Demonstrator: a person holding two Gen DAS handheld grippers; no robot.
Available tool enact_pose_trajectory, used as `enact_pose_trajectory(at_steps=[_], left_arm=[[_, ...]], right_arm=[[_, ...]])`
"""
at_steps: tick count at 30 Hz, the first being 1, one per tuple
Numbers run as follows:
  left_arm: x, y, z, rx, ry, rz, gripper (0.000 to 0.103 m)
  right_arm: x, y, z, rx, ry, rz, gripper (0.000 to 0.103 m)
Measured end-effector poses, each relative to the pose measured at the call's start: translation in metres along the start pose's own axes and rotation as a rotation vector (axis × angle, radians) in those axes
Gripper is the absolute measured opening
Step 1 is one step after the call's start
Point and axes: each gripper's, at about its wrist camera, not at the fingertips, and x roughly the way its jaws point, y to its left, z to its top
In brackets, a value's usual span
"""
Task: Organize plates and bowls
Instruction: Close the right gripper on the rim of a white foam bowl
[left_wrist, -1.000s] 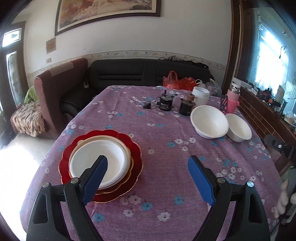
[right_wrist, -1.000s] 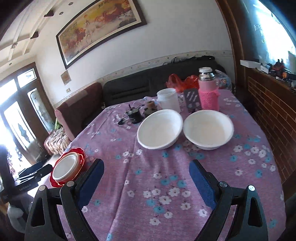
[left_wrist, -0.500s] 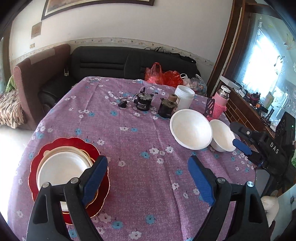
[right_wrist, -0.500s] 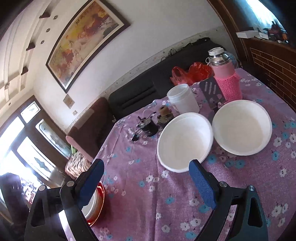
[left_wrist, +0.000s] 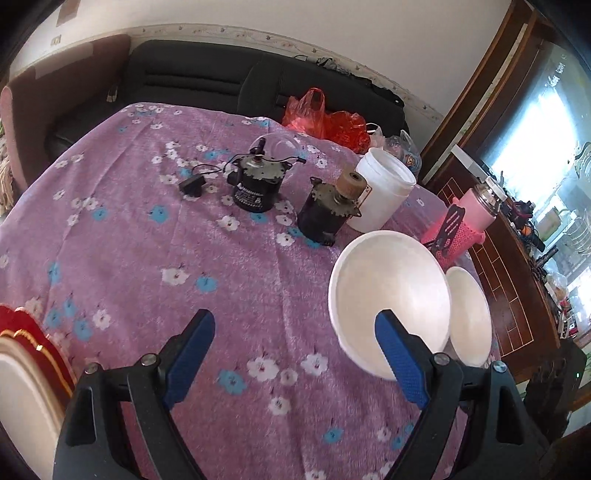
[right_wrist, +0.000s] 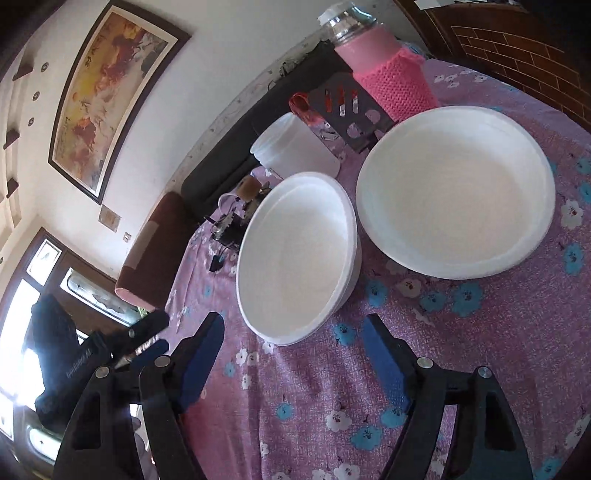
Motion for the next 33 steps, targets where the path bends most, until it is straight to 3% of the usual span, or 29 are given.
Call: enact_pose_trajectory(at_steps=[6,14,15,16,18,26,30,31,33], left_arm=[[0.062,-0.027,0.019,0.056,0.054,0.011,0.088],[0.104,-0.041,0.024,0.091,0.101,0.002,0.086],[0.106,-0.043,0.022,0.101,0.113,-0.004,0.067],[0.108,-0.045,0.021,0.109,0.128,-0.003,0.029],[0.113,-0.044,0.017,0.1,0.176,-0.021,0.011],[0.087,-0.043,0.001,0.125,0.137,-0.032,0.009],[0.076,-0.034,-0.011,0.13,0.161,-0.064,0.008],[0.074,-0.032,-0.013,0.126,0.167,-0.073,0.008],[0.073,-0.031,-0.021,0.141,0.176,-0.075,0.008]], right_arm=[[0.022,-0.01,0.002,-0.017,-0.018,-0.054,0.08],[0.032,-0.029,0.007,0.029,-0.028,-0.021,0.08],[0.033,-0.029,0.007,0.03,-0.025,-0.015,0.08],[0.034,-0.03,0.007,0.03,-0.024,-0.012,0.08],[0.036,-0.03,0.008,0.033,-0.028,-0.012,0.078],[0.032,-0.03,0.002,0.042,-0.019,-0.013,0.076],[0.031,-0.032,0.001,0.055,-0.017,-0.005,0.075],[0.031,-0.032,0.0,0.057,-0.016,-0.004,0.072],[0.033,-0.033,-0.002,0.062,0.002,0.004,0.045]])
